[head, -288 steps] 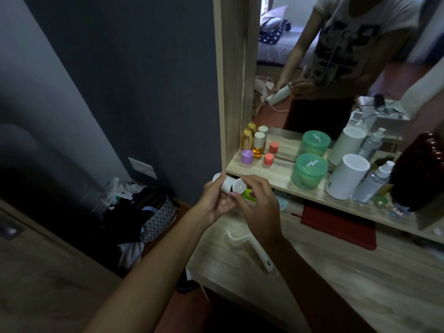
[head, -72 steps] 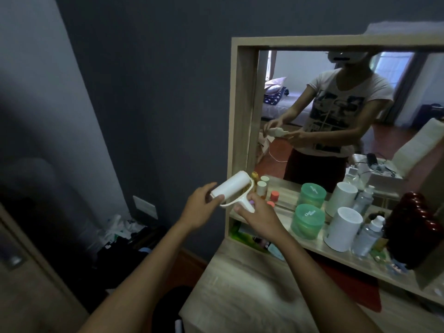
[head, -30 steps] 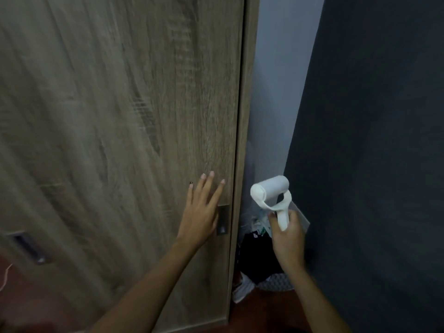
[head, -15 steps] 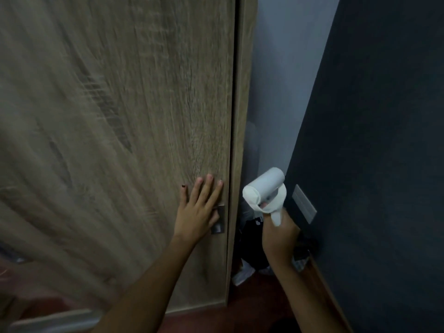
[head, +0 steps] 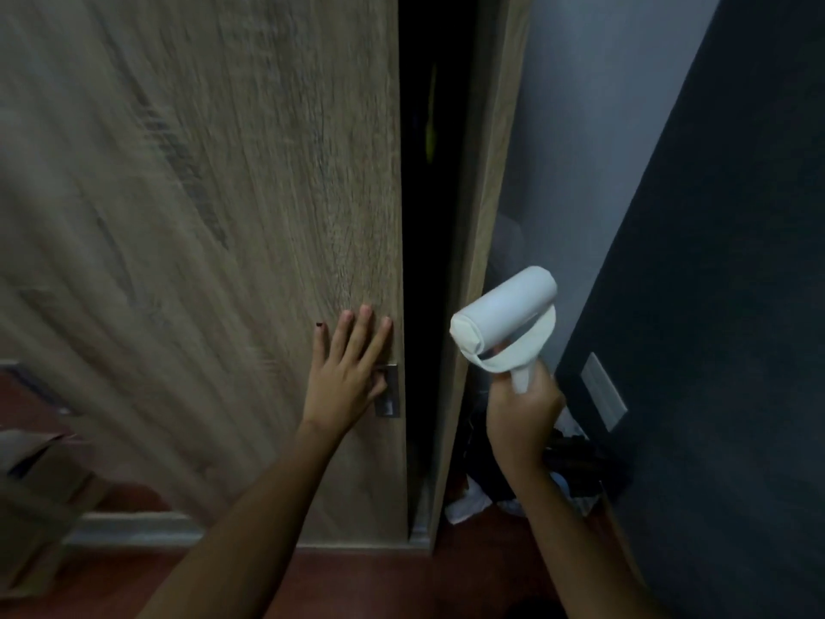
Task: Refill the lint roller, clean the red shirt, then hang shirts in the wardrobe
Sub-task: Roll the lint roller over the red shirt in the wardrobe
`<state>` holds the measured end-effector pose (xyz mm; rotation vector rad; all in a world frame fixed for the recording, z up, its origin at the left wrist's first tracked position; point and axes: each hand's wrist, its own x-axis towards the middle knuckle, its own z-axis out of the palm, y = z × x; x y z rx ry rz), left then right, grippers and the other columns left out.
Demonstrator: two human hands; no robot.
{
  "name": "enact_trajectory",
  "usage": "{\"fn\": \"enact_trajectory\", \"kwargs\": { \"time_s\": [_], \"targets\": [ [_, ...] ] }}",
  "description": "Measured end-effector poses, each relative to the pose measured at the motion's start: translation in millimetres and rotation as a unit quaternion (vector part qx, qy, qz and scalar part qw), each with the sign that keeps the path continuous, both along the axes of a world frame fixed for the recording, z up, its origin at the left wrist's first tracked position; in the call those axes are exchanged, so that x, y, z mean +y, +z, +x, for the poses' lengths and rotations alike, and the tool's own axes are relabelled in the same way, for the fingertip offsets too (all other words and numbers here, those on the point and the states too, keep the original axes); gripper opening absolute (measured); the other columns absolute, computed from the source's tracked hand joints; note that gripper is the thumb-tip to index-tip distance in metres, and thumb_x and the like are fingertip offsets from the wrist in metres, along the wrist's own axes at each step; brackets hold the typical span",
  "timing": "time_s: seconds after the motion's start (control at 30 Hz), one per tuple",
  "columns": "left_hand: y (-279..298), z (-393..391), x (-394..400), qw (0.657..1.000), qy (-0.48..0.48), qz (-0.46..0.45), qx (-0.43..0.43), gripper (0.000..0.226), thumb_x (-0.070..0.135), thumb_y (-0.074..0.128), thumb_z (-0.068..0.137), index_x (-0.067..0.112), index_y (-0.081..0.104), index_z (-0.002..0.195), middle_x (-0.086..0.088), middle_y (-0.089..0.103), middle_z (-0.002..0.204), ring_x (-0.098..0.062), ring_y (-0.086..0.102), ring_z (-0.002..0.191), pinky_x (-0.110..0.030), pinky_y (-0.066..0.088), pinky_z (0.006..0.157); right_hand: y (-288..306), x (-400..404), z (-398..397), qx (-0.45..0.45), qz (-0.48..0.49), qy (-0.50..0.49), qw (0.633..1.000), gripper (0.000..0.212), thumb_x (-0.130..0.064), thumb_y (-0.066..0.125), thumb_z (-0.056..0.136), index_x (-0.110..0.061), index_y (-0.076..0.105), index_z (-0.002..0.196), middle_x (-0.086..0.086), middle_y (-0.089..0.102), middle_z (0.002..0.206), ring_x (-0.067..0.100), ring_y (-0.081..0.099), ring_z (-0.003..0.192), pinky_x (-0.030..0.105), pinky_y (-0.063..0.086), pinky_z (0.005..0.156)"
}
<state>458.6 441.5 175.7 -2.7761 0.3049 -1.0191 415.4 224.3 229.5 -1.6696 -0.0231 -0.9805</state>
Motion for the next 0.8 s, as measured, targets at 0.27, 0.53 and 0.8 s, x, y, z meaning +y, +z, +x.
{"fn": "enact_trajectory", "kwargs": {
  "time_s": [0.27,0.53,0.8],
  "targets": [
    [11,-37,69,0.990,0.114,-0.063,0.056,0.087,0.048,0.054,0.085,0.024,0.005,0.152,-0.009,-0.003,0.160,-0.033,-0.005,0.147,-0.064,0.007,0.112,23,47,-12,-0.025,-0.040,0.193,0.980,0.014,-0.033,0.048,0.091,-0.022,0.049,0.098,-0.017,0.059,0.078,-0.006,0.058,0.070,0.011,0.044,0.058],
    [117,-17,116,0.969,0.171,-0.172,-0.049,0.092,0.057,0.046,0.088,0.014,-0.006,0.151,-0.023,0.004,0.157,-0.038,-0.001,0.145,-0.060,0.005,0.110,41,138,11,0.026,-0.057,0.241,0.969,0.049,-0.055,0.037,0.091,-0.017,0.056,0.117,-0.001,0.058,0.102,0.008,0.056,0.092,0.020,0.043,0.073],
    [139,-30,193,0.967,0.172,-0.184,-0.025,0.099,0.061,0.046,0.086,0.018,-0.018,0.148,-0.013,-0.016,0.157,-0.032,-0.014,0.145,-0.059,0.014,0.115,72,223,19,0.033,-0.042,0.310,0.949,0.019,-0.039,0.040,0.098,-0.027,0.054,0.097,-0.007,0.056,0.069,0.002,0.057,0.061,0.010,0.040,0.051]
  ]
}}
